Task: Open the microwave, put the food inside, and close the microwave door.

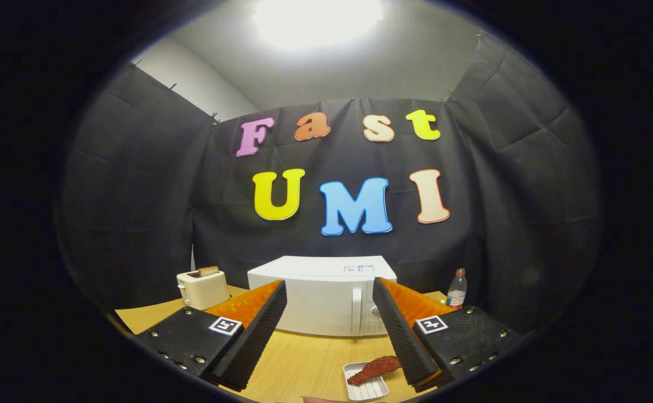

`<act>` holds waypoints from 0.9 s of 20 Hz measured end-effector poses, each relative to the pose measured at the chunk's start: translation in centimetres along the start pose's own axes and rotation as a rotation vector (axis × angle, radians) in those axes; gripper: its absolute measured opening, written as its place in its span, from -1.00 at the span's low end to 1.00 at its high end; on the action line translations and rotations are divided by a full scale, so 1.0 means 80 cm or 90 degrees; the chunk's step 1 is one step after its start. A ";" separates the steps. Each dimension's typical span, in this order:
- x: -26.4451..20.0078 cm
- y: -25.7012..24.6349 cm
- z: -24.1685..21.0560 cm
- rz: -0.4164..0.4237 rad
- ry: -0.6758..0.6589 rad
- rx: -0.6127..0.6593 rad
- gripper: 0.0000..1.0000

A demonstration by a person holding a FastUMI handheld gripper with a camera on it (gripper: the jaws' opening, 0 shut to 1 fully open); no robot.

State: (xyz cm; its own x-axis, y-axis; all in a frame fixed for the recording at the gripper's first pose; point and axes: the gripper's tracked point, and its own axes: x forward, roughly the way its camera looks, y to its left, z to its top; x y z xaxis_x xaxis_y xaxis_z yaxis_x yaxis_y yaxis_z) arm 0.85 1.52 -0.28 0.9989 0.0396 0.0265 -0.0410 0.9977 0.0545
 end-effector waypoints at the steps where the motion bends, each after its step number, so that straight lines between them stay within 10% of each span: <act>1: 0.000 0.001 0.001 0.004 0.000 0.003 0.95; 18: 0.142 -0.030 -0.102 -0.008 0.058 -0.012 0.95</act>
State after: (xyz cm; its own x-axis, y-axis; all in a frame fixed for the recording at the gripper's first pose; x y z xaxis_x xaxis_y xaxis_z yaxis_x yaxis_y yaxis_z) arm 12.51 0.05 -8.25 0.9974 0.0307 -0.0654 -0.0285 0.9990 0.0350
